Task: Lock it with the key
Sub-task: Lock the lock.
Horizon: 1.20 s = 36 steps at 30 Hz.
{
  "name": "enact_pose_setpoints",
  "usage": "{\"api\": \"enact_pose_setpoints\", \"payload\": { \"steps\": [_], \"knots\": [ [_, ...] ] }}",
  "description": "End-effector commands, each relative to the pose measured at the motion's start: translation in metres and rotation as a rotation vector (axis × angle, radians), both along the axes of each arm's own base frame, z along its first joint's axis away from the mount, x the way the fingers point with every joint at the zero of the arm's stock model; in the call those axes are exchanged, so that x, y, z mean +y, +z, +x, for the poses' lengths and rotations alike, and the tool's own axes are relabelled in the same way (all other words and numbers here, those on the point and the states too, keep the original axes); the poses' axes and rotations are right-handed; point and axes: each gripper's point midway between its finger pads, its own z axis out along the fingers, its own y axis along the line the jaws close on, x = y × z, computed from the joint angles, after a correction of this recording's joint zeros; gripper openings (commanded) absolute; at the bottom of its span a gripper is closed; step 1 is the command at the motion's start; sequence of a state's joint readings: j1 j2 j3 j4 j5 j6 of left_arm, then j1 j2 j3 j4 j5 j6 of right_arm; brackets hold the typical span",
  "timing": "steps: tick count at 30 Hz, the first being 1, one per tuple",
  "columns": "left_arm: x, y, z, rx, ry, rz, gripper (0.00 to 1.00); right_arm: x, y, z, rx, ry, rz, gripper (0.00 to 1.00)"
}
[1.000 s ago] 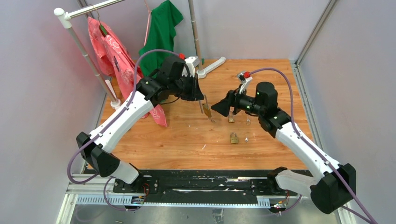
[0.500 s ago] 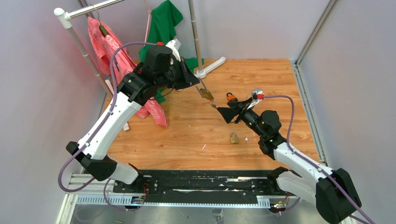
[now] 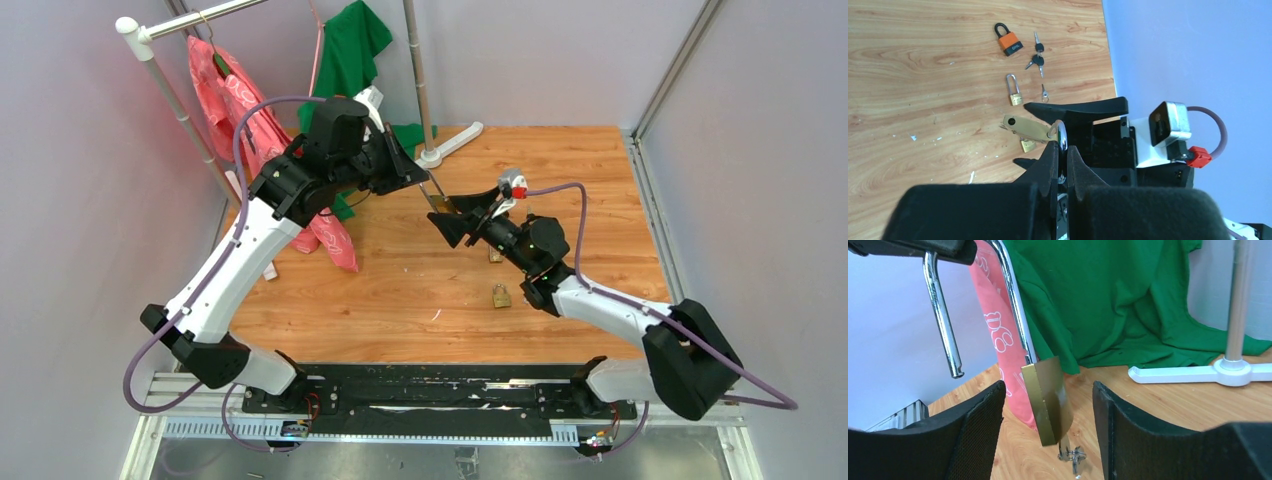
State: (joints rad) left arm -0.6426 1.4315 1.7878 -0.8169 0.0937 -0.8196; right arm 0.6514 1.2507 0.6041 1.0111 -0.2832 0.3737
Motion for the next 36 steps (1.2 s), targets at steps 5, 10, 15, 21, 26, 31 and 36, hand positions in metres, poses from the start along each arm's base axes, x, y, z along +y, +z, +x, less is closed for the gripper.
{"api": "enact_pose_setpoints", "payload": {
  "steps": [5, 10, 15, 21, 26, 31, 36],
  "knots": [
    [-0.001, 0.049, -0.004, -0.114, -0.009, -0.129, 0.00, 0.013, 0.018, 0.005, -0.100, -0.004, 0.055, 0.41],
    [-0.002, 0.047, -0.004, -0.110, -0.017, -0.130, 0.00, 0.008, 0.020, 0.005, -0.111, -0.026, 0.066, 0.18],
    [0.001, 0.041, -0.006, -0.110, -0.015, -0.112, 0.00, 0.002, 0.033, -0.007, -0.142, 0.001, 0.081, 0.00],
    [0.003, 0.027, -0.015, -0.137, -0.136, -0.063, 0.09, -0.018, 0.030, -0.019, 0.193, 0.182, -0.002, 0.00],
    [-0.007, 0.002, -0.035, -0.159, -0.332, -0.047, 0.27, -0.034, 0.035, -0.043, 0.216, 0.263, -0.119, 0.00],
    [-0.010, -0.011, -0.048, -0.205, -0.463, -0.005, 0.54, -0.036, 0.049, -0.074, 0.244, 0.436, -0.189, 0.00],
    [0.001, -0.004, -0.055, -0.299, -0.488, 0.048, 0.98, -0.038, 0.059, -0.092, 0.274, 0.547, -0.222, 0.00]
  ]
}}
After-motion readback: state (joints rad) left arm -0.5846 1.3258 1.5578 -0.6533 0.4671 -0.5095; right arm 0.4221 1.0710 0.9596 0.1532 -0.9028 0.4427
